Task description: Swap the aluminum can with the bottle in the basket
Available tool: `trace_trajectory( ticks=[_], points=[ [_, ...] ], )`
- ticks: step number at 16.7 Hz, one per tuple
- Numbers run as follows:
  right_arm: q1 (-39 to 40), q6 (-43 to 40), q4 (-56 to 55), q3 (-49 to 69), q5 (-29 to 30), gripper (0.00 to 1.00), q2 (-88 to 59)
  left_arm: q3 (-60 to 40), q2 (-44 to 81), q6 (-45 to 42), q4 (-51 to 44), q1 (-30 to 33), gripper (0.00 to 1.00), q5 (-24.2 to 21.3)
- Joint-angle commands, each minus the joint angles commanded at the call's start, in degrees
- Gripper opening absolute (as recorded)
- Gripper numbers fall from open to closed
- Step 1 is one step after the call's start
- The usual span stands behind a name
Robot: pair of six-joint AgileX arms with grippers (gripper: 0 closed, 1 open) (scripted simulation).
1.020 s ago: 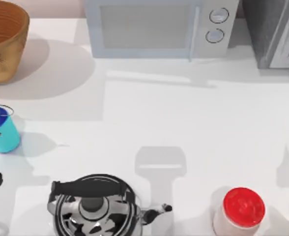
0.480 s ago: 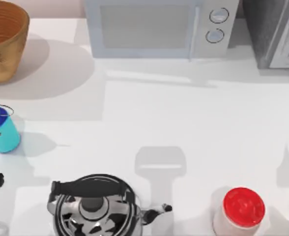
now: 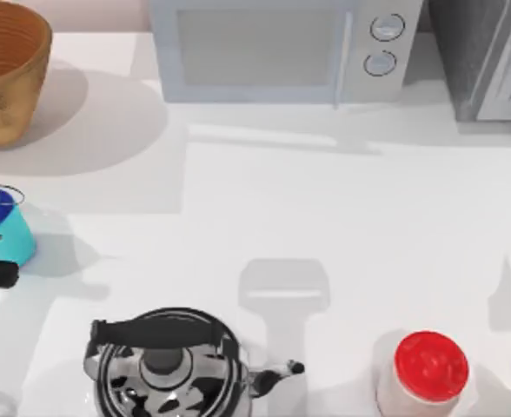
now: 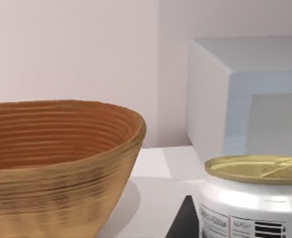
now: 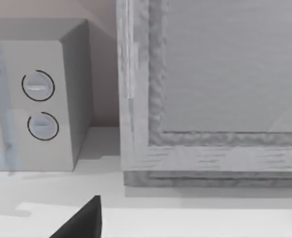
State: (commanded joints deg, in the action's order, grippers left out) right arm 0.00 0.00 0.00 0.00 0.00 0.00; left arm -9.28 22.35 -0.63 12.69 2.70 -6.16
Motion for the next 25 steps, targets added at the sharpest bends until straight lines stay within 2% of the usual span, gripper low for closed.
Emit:
trace_trajectory(
  ticks=[13,25],
  points=[
    [0.0,0.0,0.0,0.0,0.0,1.00,0.0,-14.9,37.5,-0.7,22.2,5.9,0.00,-13.5],
    [0.0,0.0,0.0,0.0,0.0,1.00,0.0,-25.3,64.2,-1.6,39.4,10.8,0.00,-25.7]
  ],
)
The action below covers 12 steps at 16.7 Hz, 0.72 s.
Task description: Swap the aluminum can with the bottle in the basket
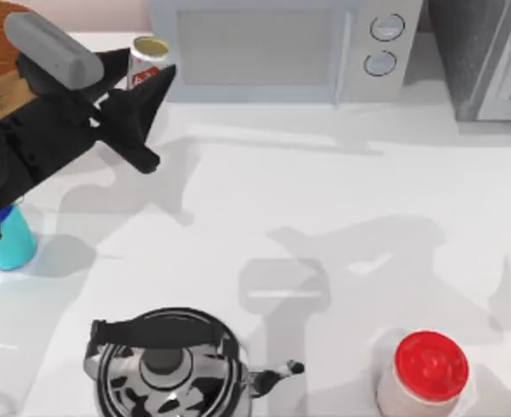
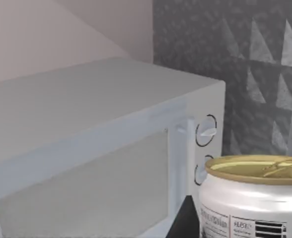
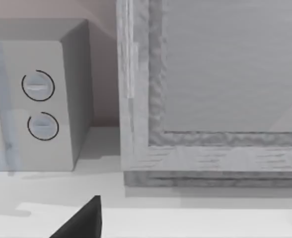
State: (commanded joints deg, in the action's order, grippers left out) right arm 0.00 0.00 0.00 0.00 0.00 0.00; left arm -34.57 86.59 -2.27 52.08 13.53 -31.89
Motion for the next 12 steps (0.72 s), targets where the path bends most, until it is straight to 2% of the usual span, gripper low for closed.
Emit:
trace_trajectory(
  ticks=[12],
  points=[
    [0.0,0.0,0.0,0.0,0.0,1.00,0.0,-8.7,22.5,-0.1,13.8,3.5,0.00,-13.4]
  ],
)
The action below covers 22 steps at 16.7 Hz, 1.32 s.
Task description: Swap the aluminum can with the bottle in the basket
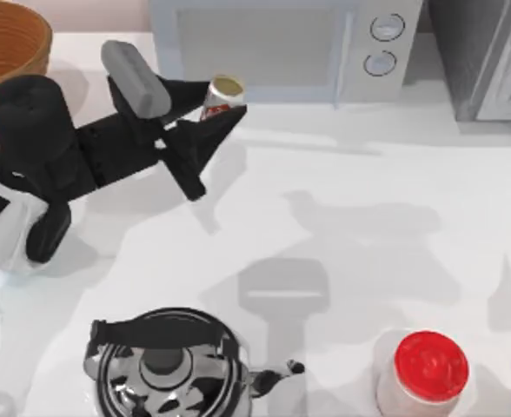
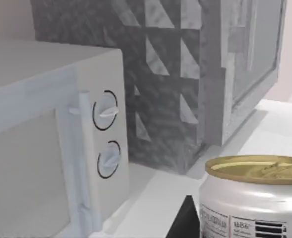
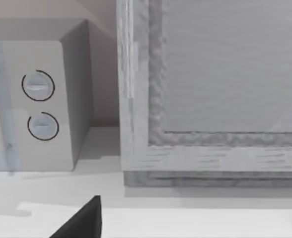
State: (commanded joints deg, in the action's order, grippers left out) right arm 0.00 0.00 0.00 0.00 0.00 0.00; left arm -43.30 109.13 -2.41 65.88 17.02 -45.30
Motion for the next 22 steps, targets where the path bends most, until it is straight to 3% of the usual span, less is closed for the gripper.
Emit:
trace_trajectory(
  ticks=[17,22],
  points=[
    [0.0,0.0,0.0,0.0,0.0,1.00,0.0,-14.8,31.0,0.6,15.0,4.8,0.00,-21.5],
    [0.0,0.0,0.0,0.0,0.0,1.00,0.0,-17.5,34.5,0.9,15.5,5.3,0.00,-25.1]
  ],
)
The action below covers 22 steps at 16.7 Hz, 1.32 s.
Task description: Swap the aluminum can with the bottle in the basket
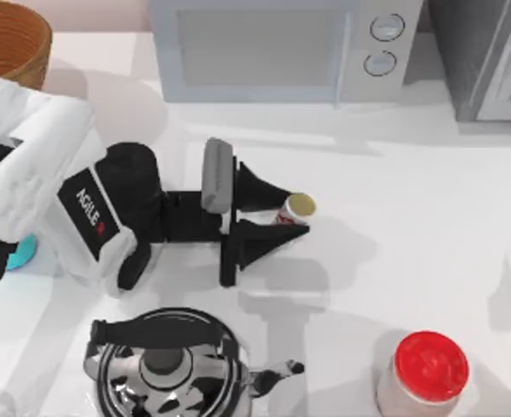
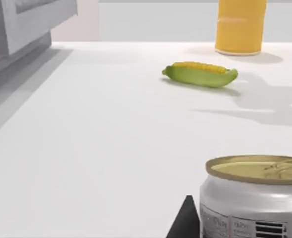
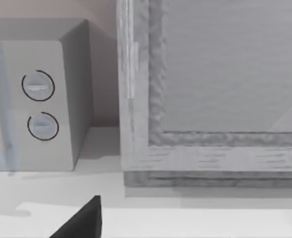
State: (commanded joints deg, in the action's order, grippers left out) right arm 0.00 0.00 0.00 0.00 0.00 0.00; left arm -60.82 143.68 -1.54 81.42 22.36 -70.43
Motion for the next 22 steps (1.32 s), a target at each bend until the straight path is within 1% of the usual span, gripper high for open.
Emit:
trace_trajectory(
  ticks=[7,20,21,22],
  points=[
    [0.0,0.0,0.0,0.0,0.0,1.00,0.0,0.0,0.0,0.0,0.0,0.0,0.00,0.0],
    [0.0,0.0,0.0,0.0,0.0,1.00,0.0,0.0,0.0,0.0,0.0,0.0,0.98,0.0],
    [0.0,0.0,0.0,0.0,0.0,1.00,0.0,0.0,0.0,0.0,0.0,0.0,1.00,0.0],
    [0.0,0.0,0.0,0.0,0.0,1.00,0.0,0.0,0.0,0.0,0.0,0.0,1.00,0.0]
  ],
)
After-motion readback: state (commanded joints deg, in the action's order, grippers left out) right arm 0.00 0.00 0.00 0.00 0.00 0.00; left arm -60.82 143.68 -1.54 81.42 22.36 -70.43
